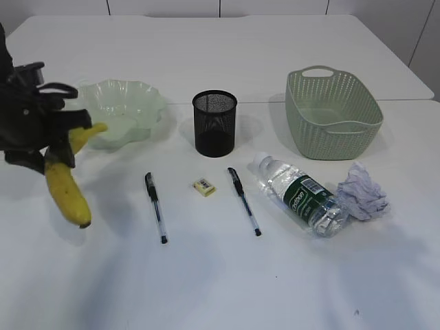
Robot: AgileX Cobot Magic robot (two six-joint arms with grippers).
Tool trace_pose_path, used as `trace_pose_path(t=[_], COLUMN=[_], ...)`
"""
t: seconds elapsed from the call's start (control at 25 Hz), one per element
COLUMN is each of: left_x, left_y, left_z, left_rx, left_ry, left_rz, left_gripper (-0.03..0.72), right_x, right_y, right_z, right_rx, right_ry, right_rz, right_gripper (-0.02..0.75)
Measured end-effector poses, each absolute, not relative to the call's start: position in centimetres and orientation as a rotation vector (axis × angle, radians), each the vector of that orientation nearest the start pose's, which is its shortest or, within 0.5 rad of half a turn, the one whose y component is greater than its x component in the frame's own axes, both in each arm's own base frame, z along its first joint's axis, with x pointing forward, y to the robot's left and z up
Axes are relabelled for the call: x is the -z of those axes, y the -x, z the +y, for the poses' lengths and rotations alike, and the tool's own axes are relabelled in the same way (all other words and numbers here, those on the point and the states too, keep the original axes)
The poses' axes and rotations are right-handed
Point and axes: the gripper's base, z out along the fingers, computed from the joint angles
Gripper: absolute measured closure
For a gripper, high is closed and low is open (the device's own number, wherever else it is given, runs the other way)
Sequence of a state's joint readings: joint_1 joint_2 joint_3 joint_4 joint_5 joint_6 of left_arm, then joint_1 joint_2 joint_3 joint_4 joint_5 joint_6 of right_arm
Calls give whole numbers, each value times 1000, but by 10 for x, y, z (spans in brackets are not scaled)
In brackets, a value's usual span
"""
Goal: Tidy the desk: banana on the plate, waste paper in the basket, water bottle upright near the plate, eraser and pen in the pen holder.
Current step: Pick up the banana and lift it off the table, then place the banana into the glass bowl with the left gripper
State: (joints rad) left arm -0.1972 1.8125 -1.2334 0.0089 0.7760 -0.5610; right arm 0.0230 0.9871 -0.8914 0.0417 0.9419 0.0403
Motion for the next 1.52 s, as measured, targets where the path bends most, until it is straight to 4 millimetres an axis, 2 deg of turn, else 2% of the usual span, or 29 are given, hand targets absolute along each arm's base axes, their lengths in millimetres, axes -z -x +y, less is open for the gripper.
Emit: trace_pose_path(t=[0.2,0.36,0.48,0.6,0.76,1.0,1.28,1.52], left_x=[-241,-279,-287,-285,-275,-225,-180,-157], left_y=[-385,-410,-432,-454,-481,-514,-527,-533], left_z=[-80,-78,-74,-71,-68,-65,-59,-46], left_rx=[330,421,442,462,547,610,641,710], left_ry=[537,585,617,664,768,888,996,1127], left_rz=[2599,2416,2365,2339,2299,2329,2367,2342], left_gripper=[416,416,416,416,416,416,416,416], right_x=[-326,-326,-326,-326,-323,-319,-319,-319], right_y=[-180,-181,-181,-181,-184,-189,-190,-191], right_z=[7,7,7,7,7,7,7,7], right_rx=[-78,-78,-78,-78,-78,-77,-77,-77], right_ry=[-39,-39,-39,-39,-40,-41,-41,-41], right_rz=[2519,2517,2517,2517,2534,2554,2542,2538], right_gripper=[195,195,195,195,195,196,197,197])
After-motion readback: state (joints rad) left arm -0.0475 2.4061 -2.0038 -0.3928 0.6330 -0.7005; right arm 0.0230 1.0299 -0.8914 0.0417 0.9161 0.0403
